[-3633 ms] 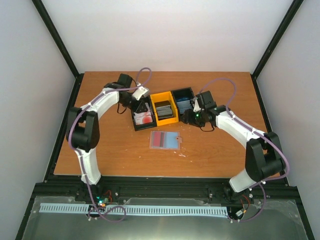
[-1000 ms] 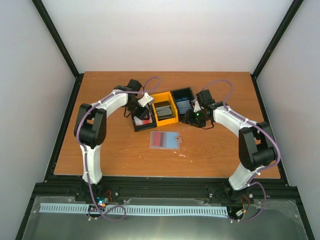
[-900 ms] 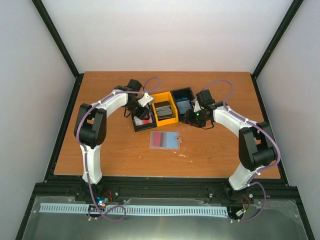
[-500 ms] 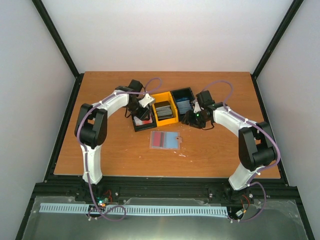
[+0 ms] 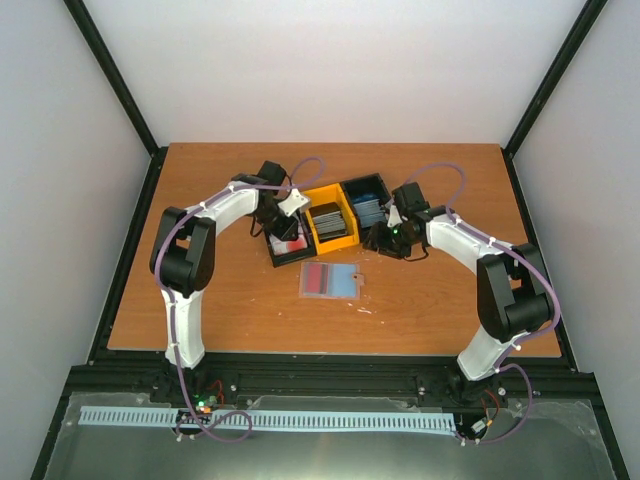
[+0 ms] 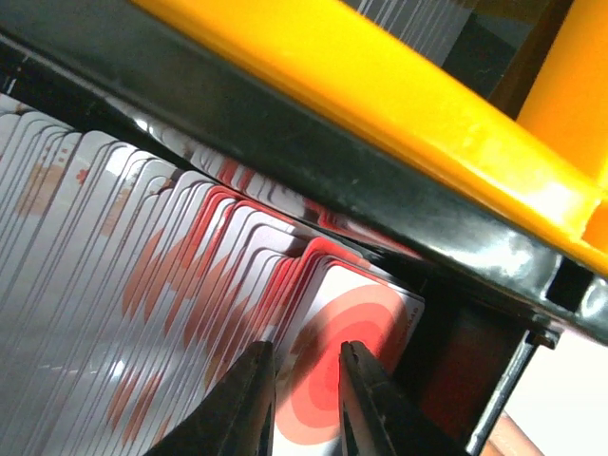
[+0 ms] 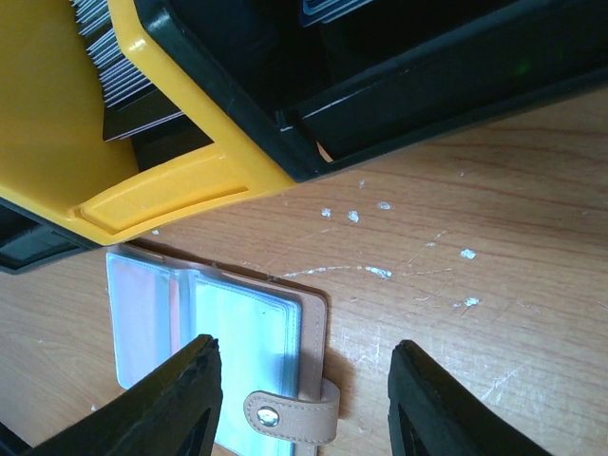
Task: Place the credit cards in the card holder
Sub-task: Pick up the credit card from the storage box.
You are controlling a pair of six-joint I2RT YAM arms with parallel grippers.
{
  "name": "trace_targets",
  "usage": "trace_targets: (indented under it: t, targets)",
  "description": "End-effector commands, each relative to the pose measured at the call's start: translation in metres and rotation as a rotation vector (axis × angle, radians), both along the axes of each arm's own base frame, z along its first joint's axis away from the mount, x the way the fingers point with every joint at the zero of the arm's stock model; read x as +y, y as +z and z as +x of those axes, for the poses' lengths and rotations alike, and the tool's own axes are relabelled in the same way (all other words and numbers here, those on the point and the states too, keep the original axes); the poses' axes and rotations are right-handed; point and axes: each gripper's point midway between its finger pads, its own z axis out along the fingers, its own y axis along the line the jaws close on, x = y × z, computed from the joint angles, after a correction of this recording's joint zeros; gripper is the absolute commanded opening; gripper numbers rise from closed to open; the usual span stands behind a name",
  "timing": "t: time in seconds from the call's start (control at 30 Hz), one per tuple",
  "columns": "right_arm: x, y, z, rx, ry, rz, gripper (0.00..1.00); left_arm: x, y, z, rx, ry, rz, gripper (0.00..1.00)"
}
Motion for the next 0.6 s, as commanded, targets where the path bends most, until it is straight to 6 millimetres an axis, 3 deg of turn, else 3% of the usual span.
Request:
trace_targets:
  t: [0.0, 0.27, 0.57]
  targets:
    - [-0.002, 0.002, 0.001, -0.007, -0.014, 0.011, 0.48, -0.011, 0.017, -0.018, 0.035, -0.050, -0.072, 0.20]
    - [-0.001, 0.003, 0.000, -0.010, -0.016, 0.024, 0.48, -0.021, 0.033, -0.031, 0.051, -0.106, -0.155, 0.19]
    - [0.001, 0.001, -0.002, -0.008, -0.016, 0.041, 0.49, -0.026, 0.025, -0.044, 0.119, -0.122, -0.193, 0.20]
